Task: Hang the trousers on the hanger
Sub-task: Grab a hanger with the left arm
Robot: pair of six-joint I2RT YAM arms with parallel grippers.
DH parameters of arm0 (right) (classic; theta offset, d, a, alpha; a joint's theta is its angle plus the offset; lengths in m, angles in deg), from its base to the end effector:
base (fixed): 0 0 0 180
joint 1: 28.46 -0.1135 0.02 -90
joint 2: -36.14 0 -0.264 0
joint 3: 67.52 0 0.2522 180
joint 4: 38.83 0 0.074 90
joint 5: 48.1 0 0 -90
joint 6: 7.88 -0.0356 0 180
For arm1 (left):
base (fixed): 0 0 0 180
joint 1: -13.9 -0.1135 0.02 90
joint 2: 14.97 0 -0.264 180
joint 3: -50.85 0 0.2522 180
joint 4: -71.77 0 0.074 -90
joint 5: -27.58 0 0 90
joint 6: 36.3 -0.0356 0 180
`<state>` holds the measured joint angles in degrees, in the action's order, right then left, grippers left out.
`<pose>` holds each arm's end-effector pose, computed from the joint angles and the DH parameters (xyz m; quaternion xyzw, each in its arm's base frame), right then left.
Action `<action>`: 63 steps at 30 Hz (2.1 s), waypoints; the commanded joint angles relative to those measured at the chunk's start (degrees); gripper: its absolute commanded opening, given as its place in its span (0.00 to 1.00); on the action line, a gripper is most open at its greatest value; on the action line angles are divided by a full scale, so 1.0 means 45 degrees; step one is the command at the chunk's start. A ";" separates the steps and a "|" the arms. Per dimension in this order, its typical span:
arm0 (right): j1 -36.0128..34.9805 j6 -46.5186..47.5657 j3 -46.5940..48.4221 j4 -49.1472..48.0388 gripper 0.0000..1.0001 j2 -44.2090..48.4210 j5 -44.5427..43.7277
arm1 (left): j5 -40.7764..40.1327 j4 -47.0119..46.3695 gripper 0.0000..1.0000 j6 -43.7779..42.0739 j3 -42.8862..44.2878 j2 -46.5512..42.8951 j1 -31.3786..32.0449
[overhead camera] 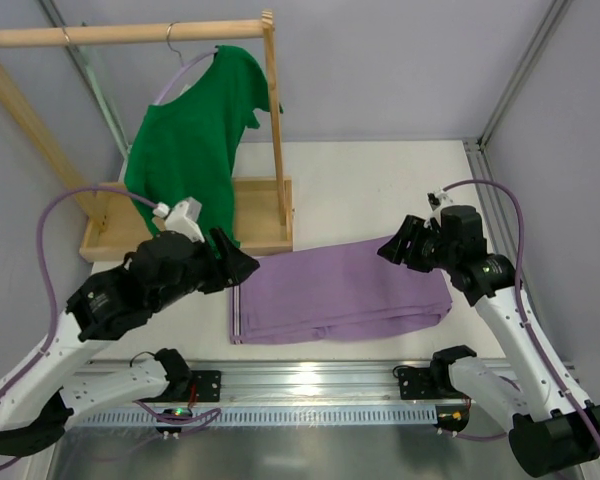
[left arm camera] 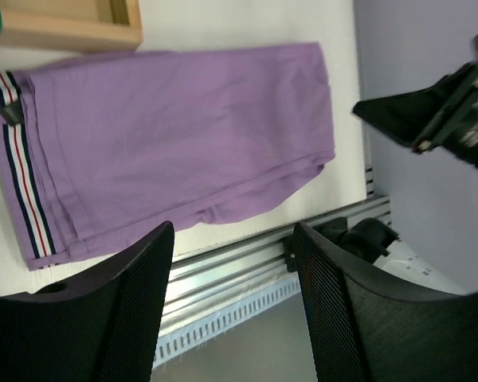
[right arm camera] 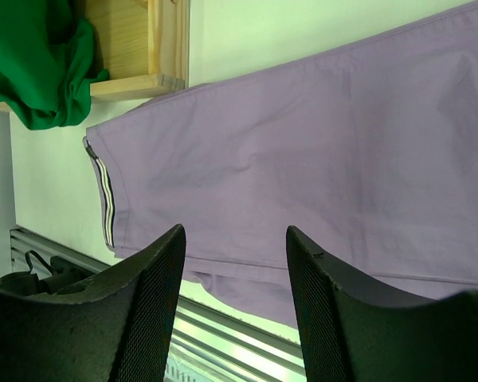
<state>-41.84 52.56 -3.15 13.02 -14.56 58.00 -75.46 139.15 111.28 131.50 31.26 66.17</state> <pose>0.1757 0.0519 0.3105 0.0648 0.8904 0.2756 0.3565 0.0899 -0.1031 0.3876 -0.0946 0.8695 -0.3309 0.3543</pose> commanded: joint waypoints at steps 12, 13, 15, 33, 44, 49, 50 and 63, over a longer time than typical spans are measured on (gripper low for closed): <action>-0.0169 0.0026 -0.0094 0.0189 0.57 0.0387 -0.0003 | -1.0040 0.0022 0.62 -0.6087 1.0817 0.5544 0.0025; -0.0170 0.0026 -0.0094 0.0189 0.57 0.0387 0.0016 | -1.0787 -0.0621 0.62 -0.6638 1.0741 0.5506 0.0025; -0.0189 0.0085 -0.0133 0.0189 0.57 0.0368 0.0036 | -1.2773 -0.2722 0.62 -0.7518 1.0043 0.5293 0.0006; -0.0267 0.0807 -0.0114 -0.0144 0.57 -0.0686 0.0134 | -0.8044 0.0289 0.68 -0.5709 1.0546 0.5934 -0.7315; -0.0287 0.1179 -0.0094 -0.0085 0.57 -0.1058 -0.0179 | -0.3764 -0.1898 0.70 -0.5511 0.8143 0.5955 -1.0480; -0.0287 0.1178 -0.0114 -0.0182 0.57 -0.1078 -0.0257 | -0.2633 -0.2558 0.63 -0.5764 0.7364 0.5859 -1.1341; -0.0306 0.1179 -0.0133 -0.0221 0.57 -0.1097 -0.0257 | -0.2495 -0.2735 0.63 -0.5842 0.7245 0.5800 -1.1362; -0.0365 0.0983 -0.0016 -0.0338 0.57 -0.1058 -0.0140 | -0.2065 -0.3342 0.01 -0.6623 0.7926 0.5389 -1.1382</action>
<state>-43.04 56.89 -4.15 13.13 -19.76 57.50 -85.66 126.61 83.04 163.96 57.34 15.36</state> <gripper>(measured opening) 0.571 0.121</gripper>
